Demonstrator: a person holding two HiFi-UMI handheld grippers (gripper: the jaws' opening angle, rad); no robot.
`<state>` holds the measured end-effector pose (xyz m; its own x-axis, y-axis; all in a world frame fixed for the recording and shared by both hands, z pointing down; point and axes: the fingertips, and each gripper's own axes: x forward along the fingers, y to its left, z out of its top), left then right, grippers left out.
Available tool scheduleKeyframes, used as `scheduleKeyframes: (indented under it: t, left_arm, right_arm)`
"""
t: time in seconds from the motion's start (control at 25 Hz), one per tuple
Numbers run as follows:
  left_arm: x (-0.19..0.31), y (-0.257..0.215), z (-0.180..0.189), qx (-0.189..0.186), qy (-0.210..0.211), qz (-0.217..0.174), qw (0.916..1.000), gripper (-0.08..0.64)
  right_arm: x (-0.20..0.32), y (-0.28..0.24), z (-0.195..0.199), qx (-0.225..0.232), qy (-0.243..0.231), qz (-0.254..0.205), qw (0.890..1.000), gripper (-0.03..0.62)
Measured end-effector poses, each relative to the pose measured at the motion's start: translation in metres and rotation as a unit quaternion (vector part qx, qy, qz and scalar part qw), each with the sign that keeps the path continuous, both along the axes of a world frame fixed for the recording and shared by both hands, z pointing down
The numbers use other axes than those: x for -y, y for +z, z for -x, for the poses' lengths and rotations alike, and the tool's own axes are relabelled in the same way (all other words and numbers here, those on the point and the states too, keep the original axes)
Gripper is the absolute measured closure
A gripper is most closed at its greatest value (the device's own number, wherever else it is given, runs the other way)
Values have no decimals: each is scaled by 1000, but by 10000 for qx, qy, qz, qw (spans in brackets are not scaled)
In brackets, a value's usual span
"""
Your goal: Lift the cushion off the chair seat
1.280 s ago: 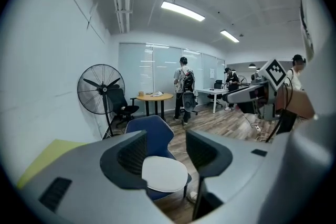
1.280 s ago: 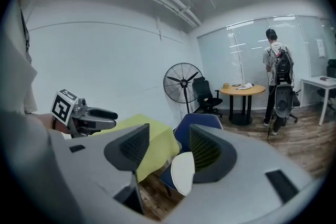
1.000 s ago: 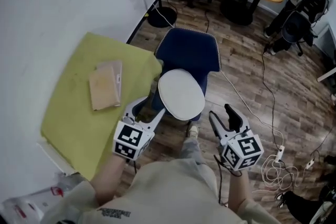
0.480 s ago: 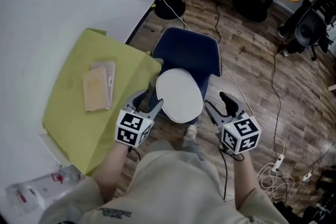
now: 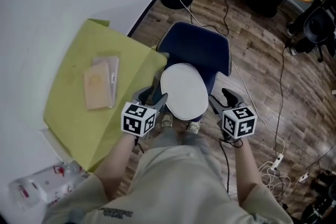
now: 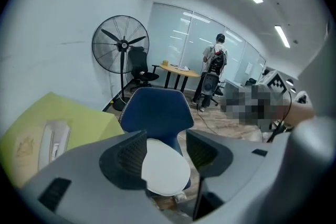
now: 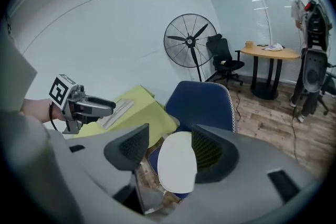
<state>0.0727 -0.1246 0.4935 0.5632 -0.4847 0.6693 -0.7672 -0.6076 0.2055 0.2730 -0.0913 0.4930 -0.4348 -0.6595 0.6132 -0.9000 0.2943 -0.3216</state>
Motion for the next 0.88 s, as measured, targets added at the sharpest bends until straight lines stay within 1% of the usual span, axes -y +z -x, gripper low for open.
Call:
scheduleKeyframes:
  t: [0.08, 0.16, 0.24, 0.36, 0.44, 0.56, 0.68, 0.88]
  left_arm:
    - [3, 18, 4, 225, 194, 107, 9995, 324]
    - [9, 35, 10, 314, 267, 248, 9988, 318]
    - [16, 51, 15, 230, 153, 470, 9985, 318]
    - [23, 79, 22, 73, -83, 854, 9963, 318]
    - [31, 96, 29, 99, -131, 978, 9951, 314]
    - [38, 123, 36, 144, -154, 1143, 9932, 313]
    - [38, 150, 38, 105, -197, 1367, 9904, 313]
    - [44, 193, 39, 300, -158, 1610, 9864, 313]
  right_arm:
    - [7, 9, 5, -6, 74, 80, 9999, 337]
    - [14, 19, 8, -35, 144, 159, 9998, 333]
    - [20, 33, 8, -105, 200, 267, 9994, 330]
    - [21, 58, 7, -365, 197, 493, 9979, 326]
    - [25, 74, 8, -464, 225, 615, 9968, 321]
    - [31, 99, 11, -459, 329, 775, 9954, 321]
    - [36, 124, 10, -483, 385, 822, 9947, 319]
    - [52, 168, 7, -707, 234, 914, 9930, 319]
